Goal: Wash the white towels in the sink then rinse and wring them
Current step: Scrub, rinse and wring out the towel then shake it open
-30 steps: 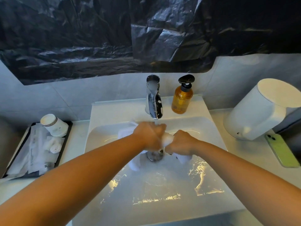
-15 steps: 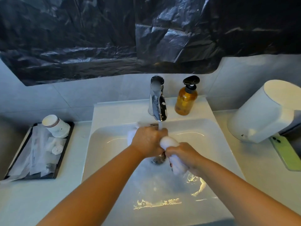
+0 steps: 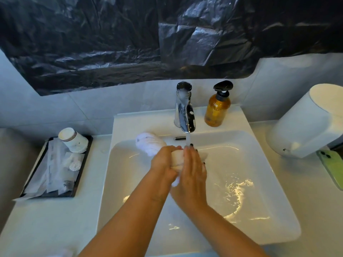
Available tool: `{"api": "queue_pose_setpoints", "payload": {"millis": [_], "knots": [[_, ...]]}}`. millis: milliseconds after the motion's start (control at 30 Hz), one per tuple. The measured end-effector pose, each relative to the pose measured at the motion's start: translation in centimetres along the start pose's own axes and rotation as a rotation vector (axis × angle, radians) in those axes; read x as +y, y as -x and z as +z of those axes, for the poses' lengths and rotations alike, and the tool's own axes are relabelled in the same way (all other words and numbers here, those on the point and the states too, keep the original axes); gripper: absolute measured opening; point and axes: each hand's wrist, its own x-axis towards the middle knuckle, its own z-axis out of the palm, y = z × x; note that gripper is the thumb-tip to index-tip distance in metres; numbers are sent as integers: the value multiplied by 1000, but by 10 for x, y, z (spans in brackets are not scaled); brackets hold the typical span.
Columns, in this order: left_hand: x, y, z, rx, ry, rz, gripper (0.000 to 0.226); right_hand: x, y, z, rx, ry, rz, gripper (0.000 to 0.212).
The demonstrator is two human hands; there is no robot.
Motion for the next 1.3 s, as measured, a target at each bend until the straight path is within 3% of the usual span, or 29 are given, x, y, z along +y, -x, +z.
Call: {"api": "queue_pose_setpoints", "payload": {"millis": [67,167,300,367,467,600,667,767,833,900,1033,1133,1233,1300], "knots": [[-1,5,6,-74,83,-12,13,5,-29,-7,63,-11,-8,68],[5,-2,14,22,49,144,15,7,-57,-23,-89,126,-25,31],[15,-1,24,157,-174,335,14,6,-74,-28,-262,144,45,36],[21,6,25,168,-313,410,14,5,-81,-34,-268,180,-1,39],[26,7,21,151,-442,468,21,6,-91,-43,-412,149,-27,36],[25,10,19,60,-430,501,15,2,-100,-53,-665,-212,97,40],[25,9,19,-1,-398,481,15,-2,-104,-59,-782,-196,127,43],[25,9,22,-60,-323,445,28,-1,-109,-62,-878,-216,160,22],[24,9,24,-79,-244,451,18,8,-111,-62,-927,-459,344,12],[24,8,26,-101,-148,437,19,24,-106,-60,-995,-747,545,28],[22,5,29,-95,57,366,21,58,-82,-40,-1079,-1291,699,77],[21,0,31,-88,242,352,35,60,-60,-28,-996,-1692,748,73],[21,1,31,-39,239,419,32,35,-52,-26,-618,-1918,890,58],[19,5,30,-6,152,501,43,16,-53,-28,-350,-1972,1002,46]]}}
